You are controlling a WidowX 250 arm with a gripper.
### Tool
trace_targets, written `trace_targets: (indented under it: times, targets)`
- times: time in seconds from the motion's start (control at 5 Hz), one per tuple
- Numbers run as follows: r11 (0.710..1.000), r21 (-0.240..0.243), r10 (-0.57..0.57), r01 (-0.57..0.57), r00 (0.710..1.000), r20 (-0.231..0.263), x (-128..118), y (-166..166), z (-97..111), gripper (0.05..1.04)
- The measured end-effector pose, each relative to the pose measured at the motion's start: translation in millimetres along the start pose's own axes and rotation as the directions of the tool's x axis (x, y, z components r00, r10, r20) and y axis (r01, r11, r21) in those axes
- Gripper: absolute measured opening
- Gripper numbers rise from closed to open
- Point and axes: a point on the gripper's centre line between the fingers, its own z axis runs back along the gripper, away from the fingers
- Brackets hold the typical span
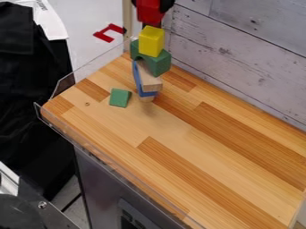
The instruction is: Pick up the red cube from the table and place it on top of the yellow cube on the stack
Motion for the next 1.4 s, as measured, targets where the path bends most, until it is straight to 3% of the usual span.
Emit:
trace_targets:
  times: [1.0,1.2,1.4]
  targets:
    - [1.000,-0.024,-0.003,0.002,0.999,-0.035,2,-5,-19,0.570]
    - [1.000,-0.029,0.003,-0.004,0.999,-0.034,5,-5,-19,0.641]
    - [0.998,-0.053,0.022,-0.023,1.000,-0.017,8,-5,-20,0.933]
